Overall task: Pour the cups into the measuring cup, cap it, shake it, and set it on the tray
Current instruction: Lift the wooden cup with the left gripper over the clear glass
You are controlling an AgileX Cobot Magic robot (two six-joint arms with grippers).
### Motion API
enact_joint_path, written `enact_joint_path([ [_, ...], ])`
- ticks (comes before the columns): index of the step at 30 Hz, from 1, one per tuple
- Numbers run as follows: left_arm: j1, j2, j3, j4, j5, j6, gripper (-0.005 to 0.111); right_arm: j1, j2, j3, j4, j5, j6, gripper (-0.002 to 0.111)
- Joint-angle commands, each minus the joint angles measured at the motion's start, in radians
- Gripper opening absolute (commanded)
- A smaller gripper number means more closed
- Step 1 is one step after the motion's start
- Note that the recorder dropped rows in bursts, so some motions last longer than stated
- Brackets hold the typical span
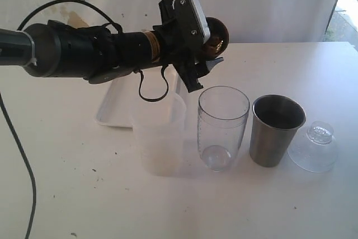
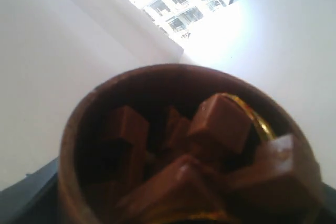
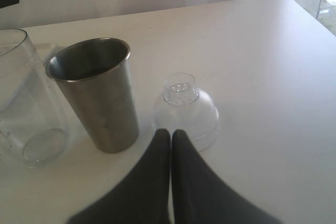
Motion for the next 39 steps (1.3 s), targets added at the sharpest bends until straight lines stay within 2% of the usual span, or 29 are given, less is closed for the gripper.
enact_joint_path([
  [1, -0.002, -0.01, -0.011, -0.005, -0.06, 0.057, 0.0, 0.002, -0.006, 0.005, -0.006, -0.007, 0.003, 0.0],
  [8, -0.004, -0.013, -0.011, -0.005, -0.094, 0.205, 0.0, 0.002, -0.006, 0.005, -0.006, -0.007, 0.003, 0.0],
  [15, -0.046, -0.013, -0.011, -0.005, -0.088, 0.37, 0.0, 0.002, -0.006, 0.005, -0.006, -0.007, 0.003, 0.0],
  [21, -0.046, -0.013, -0.011, -0.005, -0.088, 0.38, 0.0, 0.002, -0.006, 0.005, -0.004, -0.007, 0.004, 0.0],
  [32, -0.046, -0.013, -0.011, -0.001, -0.09, 0.57, 0.0, 0.002, -0.006, 0.005, -0.004, -0.007, 0.004, 0.0],
  [39, -0.046, -0.013, -0.011, -0.001, -0.096, 0.637, 0.0, 0.002, -0.006, 0.005, -0.005, -0.007, 0.004, 0.0],
])
